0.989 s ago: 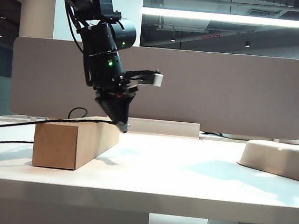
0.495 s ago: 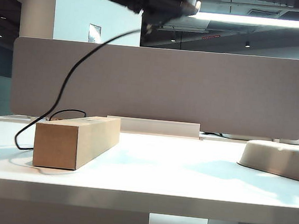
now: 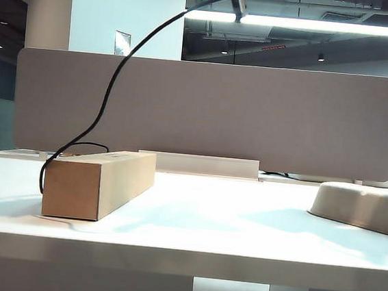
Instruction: Pick up the charging cable and the phone, plug the charging cable into the charging port on the phone, and finally place them back on the table.
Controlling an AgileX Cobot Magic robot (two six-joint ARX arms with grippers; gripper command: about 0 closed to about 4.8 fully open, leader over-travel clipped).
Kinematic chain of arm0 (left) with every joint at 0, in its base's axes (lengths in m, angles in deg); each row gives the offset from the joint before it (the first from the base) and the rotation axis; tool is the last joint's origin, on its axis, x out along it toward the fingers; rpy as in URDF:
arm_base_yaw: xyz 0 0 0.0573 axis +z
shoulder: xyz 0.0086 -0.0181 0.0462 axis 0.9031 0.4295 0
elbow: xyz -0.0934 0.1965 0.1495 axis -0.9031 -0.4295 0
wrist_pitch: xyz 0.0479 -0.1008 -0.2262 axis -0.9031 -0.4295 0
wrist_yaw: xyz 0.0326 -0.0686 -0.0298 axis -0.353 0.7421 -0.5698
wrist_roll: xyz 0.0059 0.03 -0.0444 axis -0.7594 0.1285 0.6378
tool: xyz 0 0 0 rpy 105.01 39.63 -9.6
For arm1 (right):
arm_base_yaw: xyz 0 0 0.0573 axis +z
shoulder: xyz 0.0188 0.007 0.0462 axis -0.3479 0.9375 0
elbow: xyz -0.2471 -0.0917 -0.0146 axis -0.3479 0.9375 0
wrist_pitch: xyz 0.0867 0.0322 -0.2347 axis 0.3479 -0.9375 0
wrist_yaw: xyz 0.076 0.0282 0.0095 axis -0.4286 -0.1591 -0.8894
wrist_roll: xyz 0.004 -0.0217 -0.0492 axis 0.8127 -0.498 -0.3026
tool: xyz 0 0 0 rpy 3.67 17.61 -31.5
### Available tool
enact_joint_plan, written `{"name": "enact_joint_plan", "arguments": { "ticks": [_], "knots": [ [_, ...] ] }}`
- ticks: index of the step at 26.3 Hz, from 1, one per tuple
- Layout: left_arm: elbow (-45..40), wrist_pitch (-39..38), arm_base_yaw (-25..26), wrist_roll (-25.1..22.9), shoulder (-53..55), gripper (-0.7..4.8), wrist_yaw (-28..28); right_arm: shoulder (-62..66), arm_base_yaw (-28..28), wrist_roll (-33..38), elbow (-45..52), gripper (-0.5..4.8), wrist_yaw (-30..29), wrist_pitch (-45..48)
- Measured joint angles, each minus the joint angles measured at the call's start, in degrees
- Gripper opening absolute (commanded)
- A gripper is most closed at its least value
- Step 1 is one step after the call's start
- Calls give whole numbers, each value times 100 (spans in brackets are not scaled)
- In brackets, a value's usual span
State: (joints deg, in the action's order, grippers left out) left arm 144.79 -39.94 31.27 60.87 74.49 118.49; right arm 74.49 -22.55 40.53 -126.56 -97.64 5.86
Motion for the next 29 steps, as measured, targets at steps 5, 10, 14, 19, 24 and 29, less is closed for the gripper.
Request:
{"name": "enact_joint_plan", "arguments": {
  "ticks": [5, 10, 14, 19, 24, 29],
  "knots": [
    [-2, 278, -79, 168, 94, -6, 4, 0, 4, 439, 0, -7, -37, 413],
    [-2, 1172, -72, 876, 94, -6, 4, 0, 4, 525, 0, -7, -90, 433],
    [0, 1366, -70, 1143, 164, -6, 7, 0, 4, 527, 0, -7, -118, 433],
    [-4, 1368, -68, 1327, 337, -6, 17, 0, 7, 527, 0, -7, -153, 437],
    [-2, 1954, -68, 1891, 332, -6, 380, 0, 7, 525, 0, -7, -153, 439],
    [0, 2304, -138, 2295, 356, -6, 374, 0, 7, 525, 0, -7, -153, 437]
  ]
}}
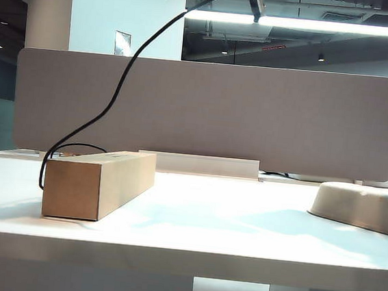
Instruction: Pick up the charging cable and the phone, plug the charging cable into the charging port on the phone, and finally place them back on the table.
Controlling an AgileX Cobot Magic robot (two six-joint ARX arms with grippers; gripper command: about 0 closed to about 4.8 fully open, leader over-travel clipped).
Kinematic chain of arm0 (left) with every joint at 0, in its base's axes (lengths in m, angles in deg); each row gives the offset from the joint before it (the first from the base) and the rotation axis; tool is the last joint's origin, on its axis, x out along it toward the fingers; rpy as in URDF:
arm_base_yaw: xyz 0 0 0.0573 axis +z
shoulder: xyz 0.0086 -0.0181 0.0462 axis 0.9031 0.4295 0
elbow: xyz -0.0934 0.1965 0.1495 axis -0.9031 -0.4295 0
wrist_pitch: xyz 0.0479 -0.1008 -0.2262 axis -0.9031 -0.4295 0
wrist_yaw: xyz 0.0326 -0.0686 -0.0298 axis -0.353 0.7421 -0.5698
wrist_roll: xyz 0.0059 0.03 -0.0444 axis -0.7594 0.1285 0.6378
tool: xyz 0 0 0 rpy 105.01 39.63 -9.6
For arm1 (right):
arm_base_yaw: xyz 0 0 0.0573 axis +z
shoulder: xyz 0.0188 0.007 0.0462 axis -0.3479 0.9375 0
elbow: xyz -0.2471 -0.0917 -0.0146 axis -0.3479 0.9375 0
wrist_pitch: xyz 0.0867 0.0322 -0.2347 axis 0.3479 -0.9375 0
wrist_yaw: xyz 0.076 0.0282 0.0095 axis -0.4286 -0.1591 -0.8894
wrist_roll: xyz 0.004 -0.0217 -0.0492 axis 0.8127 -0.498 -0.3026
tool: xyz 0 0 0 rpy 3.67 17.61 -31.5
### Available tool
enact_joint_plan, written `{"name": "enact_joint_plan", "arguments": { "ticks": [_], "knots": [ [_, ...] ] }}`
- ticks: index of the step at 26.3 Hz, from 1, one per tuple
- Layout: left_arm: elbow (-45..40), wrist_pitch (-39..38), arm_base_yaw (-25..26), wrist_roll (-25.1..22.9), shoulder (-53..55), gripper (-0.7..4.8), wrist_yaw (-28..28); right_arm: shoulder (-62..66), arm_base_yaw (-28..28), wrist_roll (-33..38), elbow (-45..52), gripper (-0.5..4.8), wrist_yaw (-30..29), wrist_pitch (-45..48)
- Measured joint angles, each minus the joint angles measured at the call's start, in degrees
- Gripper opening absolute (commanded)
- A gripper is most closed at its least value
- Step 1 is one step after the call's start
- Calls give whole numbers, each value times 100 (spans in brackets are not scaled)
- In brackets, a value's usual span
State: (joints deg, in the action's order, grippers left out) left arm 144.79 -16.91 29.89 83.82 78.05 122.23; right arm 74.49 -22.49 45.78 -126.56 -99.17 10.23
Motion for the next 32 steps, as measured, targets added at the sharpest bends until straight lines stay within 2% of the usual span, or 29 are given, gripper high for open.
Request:
{"name": "enact_joint_plan", "arguments": {
  "ticks": [25, 32],
  "knots": [
    [-7, 11, 77, 164, 94, -6, -229, 0, 70, 0, 0, -7, -136, 35],
    [-4, -146, 247, 195, 94, -6, -229, 9, 63, -264, 0, -7, 28, 26]
  ]
}}
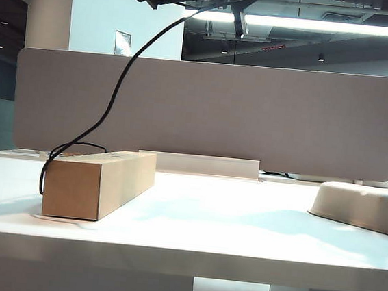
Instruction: Pick up the charging cable and the phone, plug the charging cable into the charging port on the phone, and finally place them back on the table.
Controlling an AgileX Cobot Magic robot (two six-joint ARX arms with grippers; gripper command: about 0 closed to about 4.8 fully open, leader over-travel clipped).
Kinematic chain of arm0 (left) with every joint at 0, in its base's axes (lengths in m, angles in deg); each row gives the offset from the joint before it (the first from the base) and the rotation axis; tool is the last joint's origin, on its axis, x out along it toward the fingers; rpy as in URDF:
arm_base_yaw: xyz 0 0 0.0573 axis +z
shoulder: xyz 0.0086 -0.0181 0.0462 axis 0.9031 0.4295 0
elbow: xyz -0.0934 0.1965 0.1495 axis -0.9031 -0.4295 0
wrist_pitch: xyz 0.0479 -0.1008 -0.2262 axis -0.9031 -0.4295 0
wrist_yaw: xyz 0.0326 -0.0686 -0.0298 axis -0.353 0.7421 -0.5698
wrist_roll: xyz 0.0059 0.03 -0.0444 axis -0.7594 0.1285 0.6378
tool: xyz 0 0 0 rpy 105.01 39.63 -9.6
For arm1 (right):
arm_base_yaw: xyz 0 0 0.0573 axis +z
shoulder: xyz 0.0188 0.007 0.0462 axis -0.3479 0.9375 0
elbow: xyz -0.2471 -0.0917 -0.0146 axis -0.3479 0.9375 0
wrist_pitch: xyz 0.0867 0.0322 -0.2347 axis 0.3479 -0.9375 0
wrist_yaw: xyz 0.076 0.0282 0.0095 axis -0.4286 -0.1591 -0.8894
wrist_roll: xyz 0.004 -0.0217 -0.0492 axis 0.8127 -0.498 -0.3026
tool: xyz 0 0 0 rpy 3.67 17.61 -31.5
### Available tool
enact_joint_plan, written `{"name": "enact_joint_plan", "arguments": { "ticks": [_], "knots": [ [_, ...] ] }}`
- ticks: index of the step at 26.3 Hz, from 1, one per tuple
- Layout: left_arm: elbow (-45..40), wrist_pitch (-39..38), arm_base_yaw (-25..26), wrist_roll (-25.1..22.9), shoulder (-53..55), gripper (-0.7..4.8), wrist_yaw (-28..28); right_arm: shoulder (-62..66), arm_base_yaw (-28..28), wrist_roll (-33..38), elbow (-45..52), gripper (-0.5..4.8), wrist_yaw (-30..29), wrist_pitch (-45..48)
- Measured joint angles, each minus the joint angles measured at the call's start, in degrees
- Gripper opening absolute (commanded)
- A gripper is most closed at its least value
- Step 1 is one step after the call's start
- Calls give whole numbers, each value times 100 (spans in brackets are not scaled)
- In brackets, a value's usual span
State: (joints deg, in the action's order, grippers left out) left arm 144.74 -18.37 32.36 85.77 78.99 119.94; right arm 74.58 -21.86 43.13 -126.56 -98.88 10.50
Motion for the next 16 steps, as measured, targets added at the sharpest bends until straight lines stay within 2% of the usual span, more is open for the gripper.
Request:
{"name": "enact_joint_plan", "arguments": {
  "ticks": [6, 16],
  "knots": [
    [0, 20, -168, 50, 0, -6, 2, 20, 0, -24, 0, -7, 17, -37],
    [2, 87, -164, 125, 0, -6, 109, 20, -2, -192, 0, -7, 15, -236]
  ]
}}
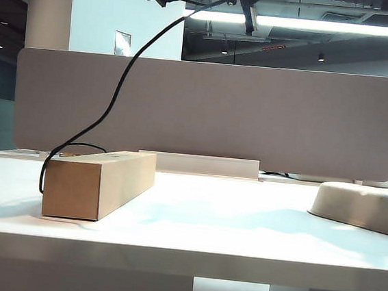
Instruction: Pick up the charging cable and the phone, plug the charging cable into the charging port on the phone, and finally place them back on the table.
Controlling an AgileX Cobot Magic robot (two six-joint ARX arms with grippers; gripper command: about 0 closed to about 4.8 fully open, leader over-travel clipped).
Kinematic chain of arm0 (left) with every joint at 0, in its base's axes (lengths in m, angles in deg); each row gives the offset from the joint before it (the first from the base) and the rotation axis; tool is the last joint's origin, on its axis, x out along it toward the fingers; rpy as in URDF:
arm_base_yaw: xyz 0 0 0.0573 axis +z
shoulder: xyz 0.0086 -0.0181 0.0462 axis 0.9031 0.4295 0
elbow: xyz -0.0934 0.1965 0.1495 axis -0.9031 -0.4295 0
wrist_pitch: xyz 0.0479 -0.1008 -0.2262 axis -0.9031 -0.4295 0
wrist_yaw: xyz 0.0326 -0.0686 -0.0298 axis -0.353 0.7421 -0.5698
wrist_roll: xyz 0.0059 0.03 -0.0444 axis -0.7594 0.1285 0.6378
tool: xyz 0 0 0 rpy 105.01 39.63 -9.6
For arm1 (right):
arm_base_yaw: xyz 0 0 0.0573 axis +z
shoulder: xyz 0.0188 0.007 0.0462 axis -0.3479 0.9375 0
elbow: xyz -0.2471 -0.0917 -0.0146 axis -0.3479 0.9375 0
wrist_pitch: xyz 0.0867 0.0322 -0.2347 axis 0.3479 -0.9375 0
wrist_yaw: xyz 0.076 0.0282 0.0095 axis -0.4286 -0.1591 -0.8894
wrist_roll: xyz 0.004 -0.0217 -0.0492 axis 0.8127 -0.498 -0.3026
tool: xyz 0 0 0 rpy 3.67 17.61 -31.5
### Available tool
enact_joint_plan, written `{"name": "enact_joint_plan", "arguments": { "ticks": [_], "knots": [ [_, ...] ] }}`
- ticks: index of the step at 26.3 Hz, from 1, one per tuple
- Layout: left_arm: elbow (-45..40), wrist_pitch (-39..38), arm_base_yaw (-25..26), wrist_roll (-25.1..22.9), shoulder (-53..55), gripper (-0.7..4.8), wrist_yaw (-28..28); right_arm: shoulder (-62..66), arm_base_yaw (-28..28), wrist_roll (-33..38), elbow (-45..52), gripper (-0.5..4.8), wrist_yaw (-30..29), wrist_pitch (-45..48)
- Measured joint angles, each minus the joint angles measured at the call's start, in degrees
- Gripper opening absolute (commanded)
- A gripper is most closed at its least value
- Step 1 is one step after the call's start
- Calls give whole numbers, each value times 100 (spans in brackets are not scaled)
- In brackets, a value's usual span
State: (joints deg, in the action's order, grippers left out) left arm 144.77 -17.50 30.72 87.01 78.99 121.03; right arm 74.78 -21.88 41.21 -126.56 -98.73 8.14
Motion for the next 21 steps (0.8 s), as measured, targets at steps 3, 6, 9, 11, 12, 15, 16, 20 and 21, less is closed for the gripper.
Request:
{"name": "enact_joint_plan", "arguments": {
  "ticks": [3, 6, 9, 11, 12, 15, 16, 20, 21],
  "knots": [
    [0, 2, 7, 0, 13, -6, -4, 0, 0, -94, 0, -7, 0, -15],
    [0, 22, 28, 0, 13, -6, -4, -2, 0, -101, 0, -7, 0, -15],
    [-2, 28, 63, 0, 13, -6, -4, 0, 0, -105, 0, -7, 0, -17],
    [-4, 42, 70, 0, 13, -6, -4, 0, 2, -105, 0, -7, 0, -17],
    [-7, 44, 70, 0, 13, -6, -11, 0, 4, -105, 0, -7, 0, -17],
    [-7, 48, 68, -4, 13, -6, -72, 0, 7, -98, 0, -7, 2, -17],
    [-7, 59, 68, -7, 13, -6, -103, 0, 7, -98, 0, -7, 9, -20],
    [-9, 63, 68, -7, 13, -6, -177, 0, 94, -101, 0, -7, 90, -26],
    [-9, 63, 70, -7, 13, -6, -173, 0, 111, -101, 0, -7, 101, -26]
  ]
}}
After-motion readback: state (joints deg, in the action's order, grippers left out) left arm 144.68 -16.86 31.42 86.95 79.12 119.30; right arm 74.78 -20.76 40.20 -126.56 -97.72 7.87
